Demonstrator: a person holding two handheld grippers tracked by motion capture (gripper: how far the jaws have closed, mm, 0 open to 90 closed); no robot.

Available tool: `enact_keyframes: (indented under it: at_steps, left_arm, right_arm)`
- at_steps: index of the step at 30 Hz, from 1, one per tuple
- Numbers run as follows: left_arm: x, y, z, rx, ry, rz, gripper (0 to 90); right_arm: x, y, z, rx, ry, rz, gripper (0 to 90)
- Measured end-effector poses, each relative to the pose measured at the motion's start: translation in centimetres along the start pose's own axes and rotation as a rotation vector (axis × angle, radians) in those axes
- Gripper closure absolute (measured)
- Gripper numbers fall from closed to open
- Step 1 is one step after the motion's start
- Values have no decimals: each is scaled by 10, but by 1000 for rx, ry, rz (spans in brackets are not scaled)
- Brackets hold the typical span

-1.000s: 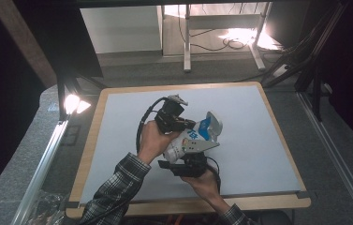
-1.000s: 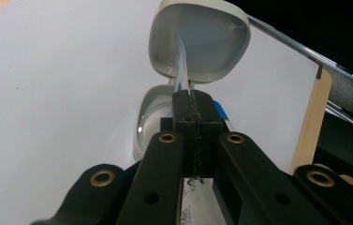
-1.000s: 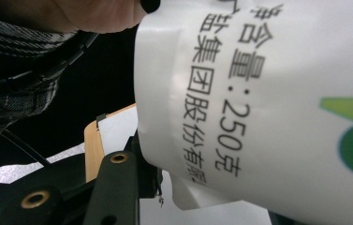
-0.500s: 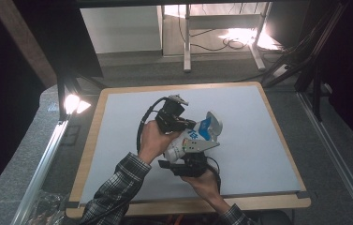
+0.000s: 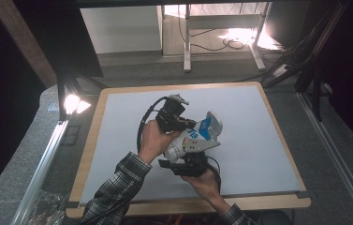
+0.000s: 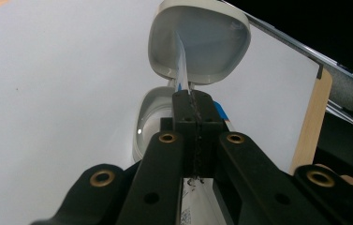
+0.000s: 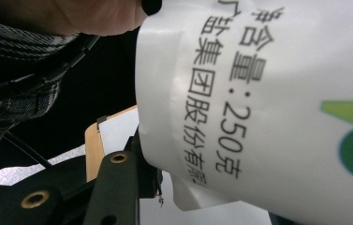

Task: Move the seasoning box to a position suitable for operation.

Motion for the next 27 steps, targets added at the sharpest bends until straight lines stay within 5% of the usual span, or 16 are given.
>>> enact_keyframes:
  at_steps: [27]
  left_arm:
    - [-3, -1, 0, -6, 8, 7, 900]
  right_arm:
    - [-2, 0, -1, -4, -10, 4, 587]
Point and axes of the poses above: each handheld gripper's, and its own axes: z roughly forward along the jaws, x roughly out of its underside, y roughly to its left, the point moved 2 cm from there along z, roughly forward along the jaws, and after that the axes turned 6 degrees about z, right-handed, at the moved point
